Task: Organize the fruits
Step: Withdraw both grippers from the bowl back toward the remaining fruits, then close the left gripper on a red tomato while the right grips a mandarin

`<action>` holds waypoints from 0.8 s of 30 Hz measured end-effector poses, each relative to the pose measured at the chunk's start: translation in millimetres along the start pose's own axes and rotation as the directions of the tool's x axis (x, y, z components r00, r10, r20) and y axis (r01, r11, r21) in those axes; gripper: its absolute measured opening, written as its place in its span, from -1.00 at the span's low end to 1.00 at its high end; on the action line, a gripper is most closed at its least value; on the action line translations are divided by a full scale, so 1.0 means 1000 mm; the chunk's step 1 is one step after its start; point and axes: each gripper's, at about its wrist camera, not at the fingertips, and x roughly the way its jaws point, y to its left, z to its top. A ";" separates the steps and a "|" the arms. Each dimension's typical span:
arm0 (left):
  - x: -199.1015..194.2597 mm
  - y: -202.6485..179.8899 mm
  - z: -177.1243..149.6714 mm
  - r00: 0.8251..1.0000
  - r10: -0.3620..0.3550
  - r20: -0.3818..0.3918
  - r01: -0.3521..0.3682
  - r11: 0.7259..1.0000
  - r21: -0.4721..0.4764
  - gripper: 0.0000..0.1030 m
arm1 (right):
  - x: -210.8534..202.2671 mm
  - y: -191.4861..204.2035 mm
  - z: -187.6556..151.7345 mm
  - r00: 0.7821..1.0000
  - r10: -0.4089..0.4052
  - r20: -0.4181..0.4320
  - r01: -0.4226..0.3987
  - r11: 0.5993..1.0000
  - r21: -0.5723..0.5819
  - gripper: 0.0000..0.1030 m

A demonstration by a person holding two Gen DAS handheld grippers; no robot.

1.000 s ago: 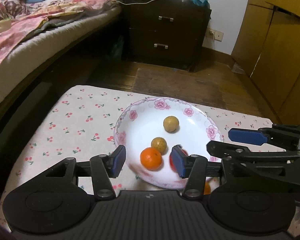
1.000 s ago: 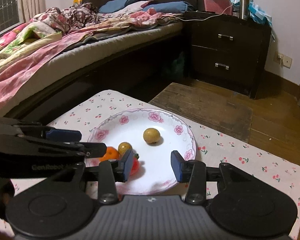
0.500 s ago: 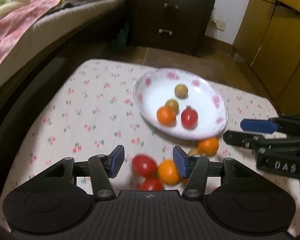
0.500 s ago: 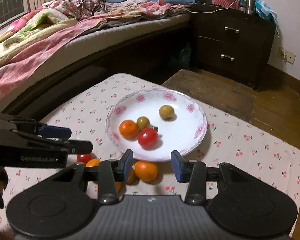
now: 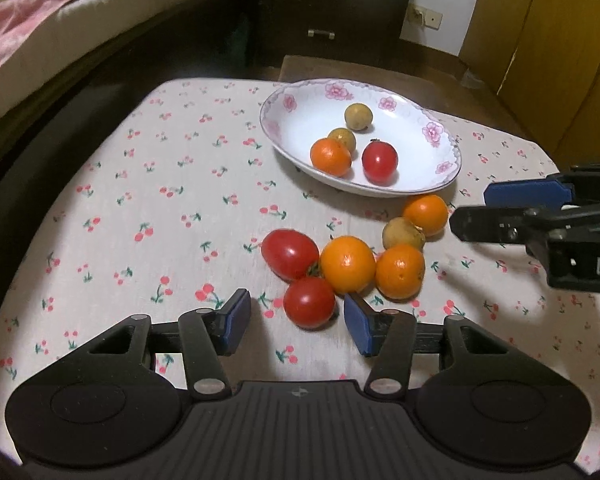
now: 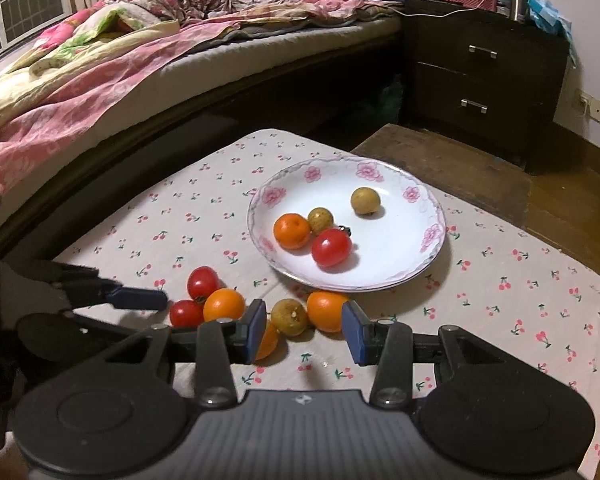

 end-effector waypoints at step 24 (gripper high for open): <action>-0.012 0.002 -0.013 0.999 -0.004 0.035 0.003 1.000 0.030 -0.32 | 0.033 0.020 -0.018 0.992 0.098 -0.079 -0.100 0.995 -0.017 -0.38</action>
